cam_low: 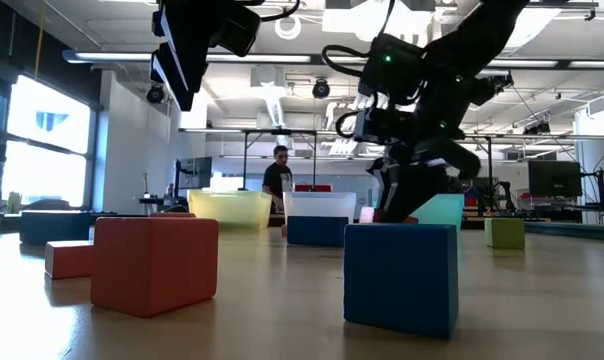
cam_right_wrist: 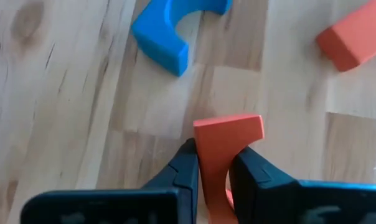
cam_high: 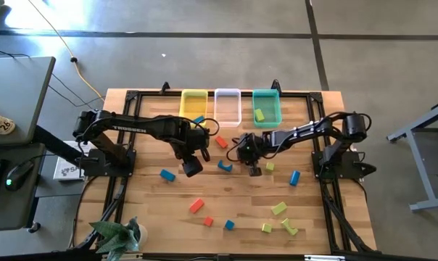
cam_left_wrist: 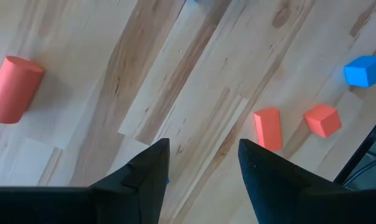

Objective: Sort & place blocks by color
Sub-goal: Put the orange block into the transparent bin

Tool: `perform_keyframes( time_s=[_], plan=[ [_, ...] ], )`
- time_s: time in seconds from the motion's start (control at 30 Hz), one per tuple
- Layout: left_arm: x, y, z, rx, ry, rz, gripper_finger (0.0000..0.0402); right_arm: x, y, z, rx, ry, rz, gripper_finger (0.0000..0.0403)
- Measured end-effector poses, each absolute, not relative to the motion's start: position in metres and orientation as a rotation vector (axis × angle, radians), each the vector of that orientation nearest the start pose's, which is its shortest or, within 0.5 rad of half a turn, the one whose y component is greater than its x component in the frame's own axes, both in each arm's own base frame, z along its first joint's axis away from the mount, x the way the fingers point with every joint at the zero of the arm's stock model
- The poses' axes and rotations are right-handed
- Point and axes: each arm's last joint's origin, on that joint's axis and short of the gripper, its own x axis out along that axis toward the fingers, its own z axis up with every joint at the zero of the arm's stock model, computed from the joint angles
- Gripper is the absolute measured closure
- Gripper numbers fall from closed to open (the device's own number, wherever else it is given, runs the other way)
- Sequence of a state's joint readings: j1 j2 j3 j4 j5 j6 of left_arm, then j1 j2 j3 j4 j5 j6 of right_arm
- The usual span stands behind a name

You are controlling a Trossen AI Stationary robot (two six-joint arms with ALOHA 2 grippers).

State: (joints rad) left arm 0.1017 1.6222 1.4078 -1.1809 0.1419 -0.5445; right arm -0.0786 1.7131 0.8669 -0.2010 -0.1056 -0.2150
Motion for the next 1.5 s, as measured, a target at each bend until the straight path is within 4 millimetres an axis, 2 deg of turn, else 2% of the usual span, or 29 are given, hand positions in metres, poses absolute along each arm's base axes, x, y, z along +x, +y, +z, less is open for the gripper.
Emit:
perform_keyframes(
  time_s=[0.23, 0.37, 0.6, 0.87, 1.03, 1.2, 1.5],
  plan=[
    [0.301, 0.027, 0.279, -0.581, 1.373, 0.313, 0.0220, 0.335, -0.030, 0.171, -0.098, 0.972, 0.068, 0.0370],
    [0.301, 0.028, 0.279, -0.557, 1.371, 0.339, 0.0220, 0.346, -0.041, 0.193, -0.112, 0.939, -0.005, 0.0370],
    [0.297, 0.031, 0.280, -0.448, 1.365, 0.423, 0.0220, 0.355, -0.073, 0.220, -0.092, 0.864, -0.128, 0.0370],
    [0.290, 0.033, 0.287, -0.315, 1.351, 0.469, 0.0220, 0.354, -0.121, 0.242, -0.002, 0.766, -0.345, 0.0370],
    [0.289, 0.034, 0.288, -0.252, 1.359, 0.456, 0.0220, 0.348, -0.152, 0.247, 0.114, 0.665, -0.474, 0.0370],
    [0.289, 0.035, 0.288, -0.197, 1.359, 0.466, 0.0220, 0.349, -0.173, 0.239, 0.233, 0.590, -0.571, 0.0370],
    [0.289, 0.037, 0.288, -0.173, 1.354, 0.497, 0.0220, 0.361, -0.175, 0.211, 0.388, 0.601, -0.595, 0.0370]
  ],
)
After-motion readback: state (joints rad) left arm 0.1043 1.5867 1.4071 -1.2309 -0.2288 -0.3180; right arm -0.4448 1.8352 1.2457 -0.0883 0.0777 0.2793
